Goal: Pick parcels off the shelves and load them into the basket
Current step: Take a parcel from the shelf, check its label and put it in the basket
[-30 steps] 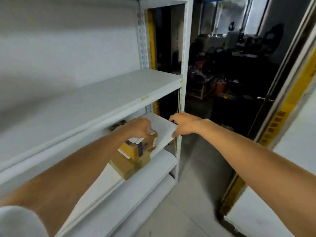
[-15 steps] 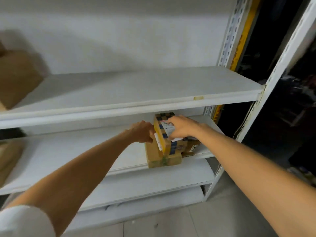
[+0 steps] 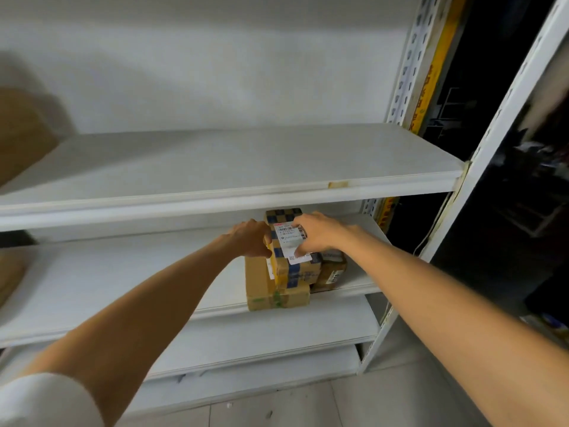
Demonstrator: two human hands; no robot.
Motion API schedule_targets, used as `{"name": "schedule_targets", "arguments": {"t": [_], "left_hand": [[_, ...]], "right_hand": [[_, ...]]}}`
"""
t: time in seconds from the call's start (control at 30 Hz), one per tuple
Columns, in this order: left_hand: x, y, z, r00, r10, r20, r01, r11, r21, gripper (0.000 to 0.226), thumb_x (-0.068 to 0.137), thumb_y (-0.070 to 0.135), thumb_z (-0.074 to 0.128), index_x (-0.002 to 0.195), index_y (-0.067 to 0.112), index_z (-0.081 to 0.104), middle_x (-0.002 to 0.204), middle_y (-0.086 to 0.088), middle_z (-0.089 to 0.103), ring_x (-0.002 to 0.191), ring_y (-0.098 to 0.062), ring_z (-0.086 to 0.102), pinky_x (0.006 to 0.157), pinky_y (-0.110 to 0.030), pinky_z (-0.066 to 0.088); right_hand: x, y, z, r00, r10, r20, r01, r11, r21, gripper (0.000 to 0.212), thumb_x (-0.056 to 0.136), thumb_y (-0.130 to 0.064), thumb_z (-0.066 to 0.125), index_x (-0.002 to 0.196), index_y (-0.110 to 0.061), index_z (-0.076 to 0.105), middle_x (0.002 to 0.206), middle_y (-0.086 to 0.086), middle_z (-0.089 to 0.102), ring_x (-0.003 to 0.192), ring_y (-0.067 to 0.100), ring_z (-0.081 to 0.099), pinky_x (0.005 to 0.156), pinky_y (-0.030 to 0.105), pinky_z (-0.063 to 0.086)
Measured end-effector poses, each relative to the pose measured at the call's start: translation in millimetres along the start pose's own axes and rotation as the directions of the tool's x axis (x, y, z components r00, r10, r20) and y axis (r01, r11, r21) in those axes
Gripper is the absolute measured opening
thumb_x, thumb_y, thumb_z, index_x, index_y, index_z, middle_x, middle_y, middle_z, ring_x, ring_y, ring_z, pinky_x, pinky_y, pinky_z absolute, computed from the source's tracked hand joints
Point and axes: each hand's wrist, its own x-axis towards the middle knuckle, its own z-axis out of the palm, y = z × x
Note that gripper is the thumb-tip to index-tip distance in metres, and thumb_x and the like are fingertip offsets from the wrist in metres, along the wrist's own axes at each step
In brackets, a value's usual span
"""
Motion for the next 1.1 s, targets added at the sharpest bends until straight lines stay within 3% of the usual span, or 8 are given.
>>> {"name": "schedule_targets", "arguments": {"t": [0.27, 0.43, 0.6, 0.8, 0.9, 0.97, 1.1], "left_hand": [[8.2, 26.2, 10.0, 0.987, -0.161, 0.009, 0.161, 0.985, -0.057, 0.038, 0.086, 0.034, 0.068, 0.121, 0.020, 0.061, 0.119, -0.001, 0.064, 0.105, -0.021, 0.060, 0.085, -0.030, 0.047], [9.2, 42.3, 17.3, 0.974, -0.227, 0.010, 0.228, 0.970, -0.082, 0.037, 0.086, 0.033, 0.068, 0.120, 0.020, 0.062, 0.119, -0.002, 0.065, 0.102, -0.019, 0.060, 0.081, -0.028, 0.047], [12.9, 48.1, 16.8, 0.958, -0.284, 0.036, 0.286, 0.954, -0.087, 0.038, 0.086, 0.034, 0.067, 0.121, 0.019, 0.060, 0.120, -0.001, 0.063, 0.105, -0.018, 0.058, 0.082, -0.028, 0.043], [18.1, 48.4, 28.6, 0.930, -0.362, 0.060, 0.367, 0.915, -0.168, 0.043, 0.086, 0.034, 0.068, 0.124, 0.016, 0.058, 0.119, -0.005, 0.062, 0.099, -0.020, 0.059, 0.075, -0.024, 0.044], [24.3, 49.0, 41.7, 0.890, -0.453, 0.054, 0.444, 0.833, -0.330, 0.050, 0.089, 0.034, 0.065, 0.128, 0.007, 0.052, 0.120, -0.010, 0.061, 0.088, -0.017, 0.054, 0.062, -0.018, 0.040], [32.2, 53.2, 48.4, 0.864, -0.500, 0.054, 0.462, 0.748, -0.477, 0.047, 0.093, 0.032, 0.060, 0.129, 0.005, 0.049, 0.122, -0.011, 0.058, 0.093, -0.019, 0.053, 0.067, -0.019, 0.041], [51.9, 53.1, 64.4, 0.781, -0.612, 0.122, 0.499, 0.495, -0.711, 0.048, 0.091, 0.027, 0.063, 0.130, 0.005, 0.046, 0.122, -0.013, 0.059, 0.108, -0.026, 0.059, 0.080, -0.029, 0.050]], "right_hand": [[7.1, 34.4, 3.5, 0.989, -0.128, 0.076, 0.130, 0.991, -0.019, 0.078, 0.079, -0.032, 0.077, 0.144, -0.015, 0.038, 0.142, 0.010, 0.043, 0.125, 0.029, 0.047, 0.101, 0.044, 0.043], [14.0, 54.1, 5.1, 0.978, -0.194, 0.070, 0.193, 0.981, 0.025, 0.064, 0.080, -0.027, 0.076, 0.134, -0.012, 0.047, 0.130, 0.009, 0.054, 0.114, 0.025, 0.053, 0.085, 0.032, 0.043], [18.8, 68.9, 13.6, 0.977, -0.200, 0.068, 0.198, 0.979, 0.043, 0.071, 0.079, -0.028, 0.076, 0.140, -0.013, 0.042, 0.140, 0.009, 0.046, 0.124, 0.026, 0.048, 0.098, 0.038, 0.042], [28.0, 78.2, 26.4, 0.983, -0.179, 0.028, 0.173, 0.973, 0.156, 0.067, 0.082, -0.021, 0.074, 0.139, -0.008, 0.042, 0.140, 0.009, 0.046, 0.128, 0.026, 0.044, 0.100, 0.034, 0.040], [32.7, 81.6, 40.5, 0.988, -0.139, -0.063, 0.150, 0.954, 0.258, 0.055, 0.087, -0.017, 0.068, 0.137, -0.009, 0.044, 0.134, 0.008, 0.046, 0.128, 0.025, 0.043, 0.101, 0.032, 0.038], [42.9, 81.5, 55.1, 0.992, -0.070, -0.109, 0.105, 0.929, 0.356, 0.053, 0.087, -0.019, 0.068, 0.135, -0.012, 0.045, 0.134, 0.009, 0.047, 0.128, 0.026, 0.043, 0.103, 0.035, 0.039], [73.3, 80.0, 91.1, 0.988, 0.117, -0.100, -0.019, 0.735, 0.678, 0.082, 0.081, -0.020, 0.076, 0.146, -0.007, 0.027, 0.138, 0.010, 0.050, 0.127, 0.027, 0.048, 0.102, 0.040, 0.045]]}}
